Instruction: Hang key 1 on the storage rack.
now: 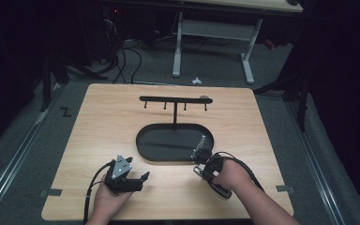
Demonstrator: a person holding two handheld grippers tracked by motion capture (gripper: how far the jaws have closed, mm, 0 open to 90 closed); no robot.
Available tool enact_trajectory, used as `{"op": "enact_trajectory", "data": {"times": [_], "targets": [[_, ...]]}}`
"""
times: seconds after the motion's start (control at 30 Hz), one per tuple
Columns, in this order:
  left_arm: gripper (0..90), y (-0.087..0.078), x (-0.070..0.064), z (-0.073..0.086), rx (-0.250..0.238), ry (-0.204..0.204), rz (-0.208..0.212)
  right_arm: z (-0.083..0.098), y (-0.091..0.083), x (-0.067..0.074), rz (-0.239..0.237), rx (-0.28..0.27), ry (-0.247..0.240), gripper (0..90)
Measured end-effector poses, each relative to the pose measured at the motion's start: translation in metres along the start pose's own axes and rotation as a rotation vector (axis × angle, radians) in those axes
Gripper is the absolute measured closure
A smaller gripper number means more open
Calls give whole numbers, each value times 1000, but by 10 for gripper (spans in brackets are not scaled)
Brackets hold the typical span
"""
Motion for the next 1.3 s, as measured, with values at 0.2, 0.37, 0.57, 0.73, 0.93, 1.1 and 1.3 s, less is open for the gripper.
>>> {"op": "enact_trajectory", "data": {"times": [0.2, 0.37, 0.57, 0.73, 0.93, 1.1, 1.3], "targets": [[157, -1, 1, 0, 1, -1, -9, 1, 0, 2, -1, 23, 56, 799], [161, -1, 1, -1, -5, -2, -11, 1, -1, 2, 2, 24, 63, 799], [159, -1, 0, -1, -6, 3, -8, 3, -1, 4, 0, 16, 61, 803], [159, -2, -1, -1, -5, 7, -4, 1, -1, 3, 2, 0, 40, 803], [159, -2, -2, 0, -5, 10, -5, 3, -13, 6, -30, -33, 86, 803], [159, -3, -3, -1, -13, 9, -6, 6, -24, 5, -52, -70, 85, 804], [158, -6, -4, 1, -14, 25, -6, 10, -43, -3, -57, -129, 79, 804]]}}
Point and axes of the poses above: each handheld gripper's, and its own axes: y roughly forward along the jaws, z roughly out of its underside, x roughly to its left, the point moved 8 cm from there along y, roughly forward along the jaws, and after that the axes turned 13 degrees about y, right-handed, at the moved point
